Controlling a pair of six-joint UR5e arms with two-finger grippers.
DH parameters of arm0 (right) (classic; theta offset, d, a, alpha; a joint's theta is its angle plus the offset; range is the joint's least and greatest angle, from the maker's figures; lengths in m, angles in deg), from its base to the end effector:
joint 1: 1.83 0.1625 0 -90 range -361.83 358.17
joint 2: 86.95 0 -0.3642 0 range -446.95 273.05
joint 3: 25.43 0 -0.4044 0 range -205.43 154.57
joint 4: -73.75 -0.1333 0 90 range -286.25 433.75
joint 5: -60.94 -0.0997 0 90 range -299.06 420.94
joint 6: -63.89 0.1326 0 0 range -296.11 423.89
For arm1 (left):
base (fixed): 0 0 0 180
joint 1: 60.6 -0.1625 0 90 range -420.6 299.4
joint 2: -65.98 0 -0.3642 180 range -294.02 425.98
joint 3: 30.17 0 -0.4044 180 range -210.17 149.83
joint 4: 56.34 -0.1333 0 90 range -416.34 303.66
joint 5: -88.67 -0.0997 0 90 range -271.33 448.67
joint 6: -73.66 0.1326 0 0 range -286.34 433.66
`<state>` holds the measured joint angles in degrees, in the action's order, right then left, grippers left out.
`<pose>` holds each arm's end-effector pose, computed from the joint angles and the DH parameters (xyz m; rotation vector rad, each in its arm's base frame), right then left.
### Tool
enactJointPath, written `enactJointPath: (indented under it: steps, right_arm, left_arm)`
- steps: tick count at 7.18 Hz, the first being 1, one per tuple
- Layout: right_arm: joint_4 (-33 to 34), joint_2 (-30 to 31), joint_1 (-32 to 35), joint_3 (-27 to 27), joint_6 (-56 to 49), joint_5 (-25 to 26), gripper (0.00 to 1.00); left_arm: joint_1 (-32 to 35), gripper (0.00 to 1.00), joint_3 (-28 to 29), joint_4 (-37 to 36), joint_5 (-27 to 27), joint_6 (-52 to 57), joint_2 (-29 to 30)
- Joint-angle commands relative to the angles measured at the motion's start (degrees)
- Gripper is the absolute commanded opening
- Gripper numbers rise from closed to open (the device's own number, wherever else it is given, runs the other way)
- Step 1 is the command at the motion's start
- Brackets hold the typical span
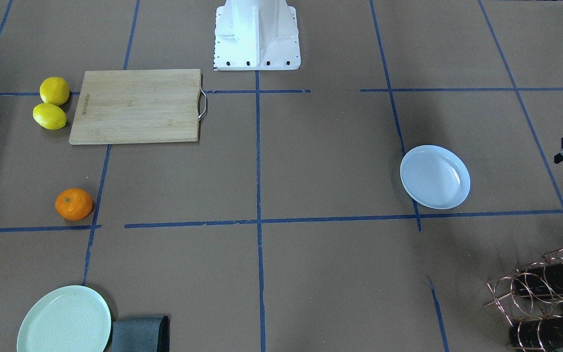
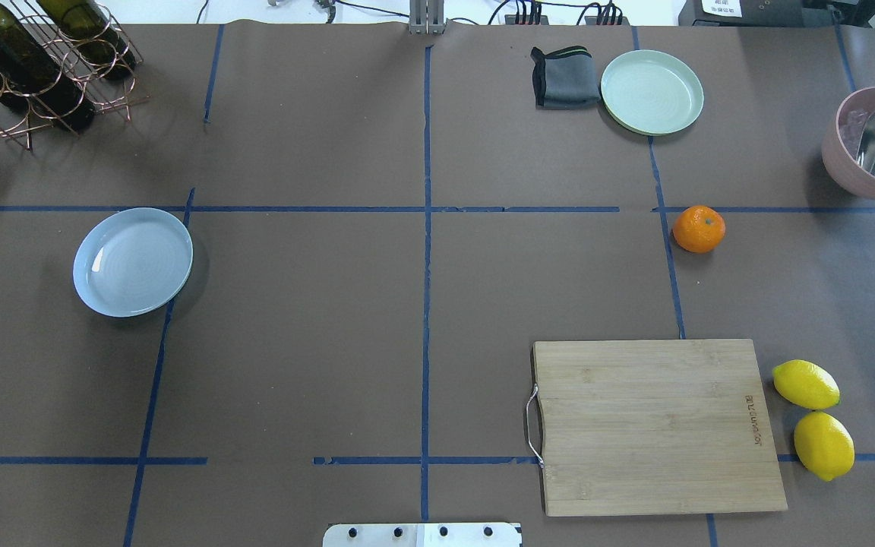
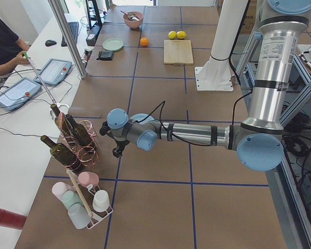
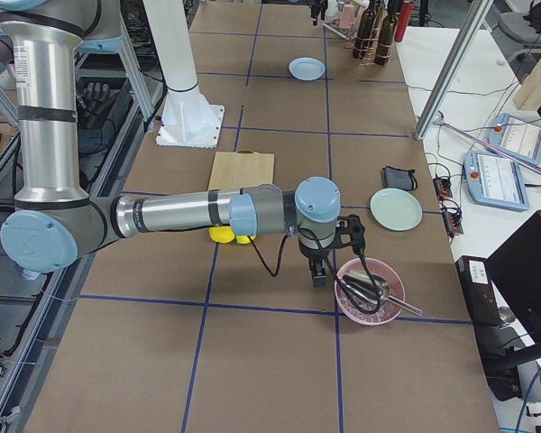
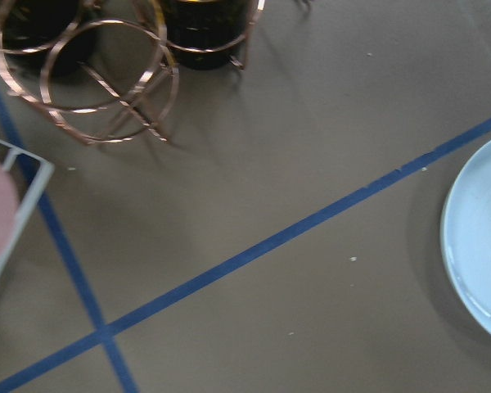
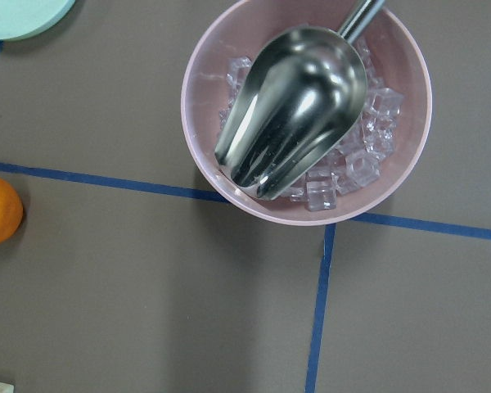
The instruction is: Pick orange to plate
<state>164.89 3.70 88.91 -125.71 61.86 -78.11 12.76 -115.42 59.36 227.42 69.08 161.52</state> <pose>0.0397 -0.5055 0.5303 0.1596 -0.8510 -0.0845 0.1304 -0.5536 0.5532 0.2741 0.9056 0.3912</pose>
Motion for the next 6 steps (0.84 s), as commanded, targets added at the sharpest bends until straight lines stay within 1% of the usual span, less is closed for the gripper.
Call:
enactJointPath:
  steps: [1,3,4,5,6]
  right_arm:
    - [-0.3,-0.9,-0.8,-0.4,0.1,-0.2,1.00]
    - [-0.3,-2.3,-2.3,-0.4,0.7,-0.3,1.00]
    - [-0.2,-2.3,-2.4,-0.3,3.1,-0.4,1.00]
    - [-0.3,-2.3,-2.4,-0.4,3.3,-0.4,1.00]
    - [-0.3,-2.3,-2.4,-0.5,3.8,-0.4,1.00]
  left_arm:
    - [-3.9,1.00,0.1,8.0,-0.8,-13.6,-0.8]
    - [-10.0,1.00,-0.2,16.6,-6.0,-32.4,-1.1]
    - [-13.5,0.99,-0.2,19.2,-9.3,-38.7,-1.1]
    - [-16.3,0.99,-0.1,19.3,-12.2,-40.4,-1.1]
    - [-17.8,0.90,0.0,19.3,-14.1,-42.4,-1.1]
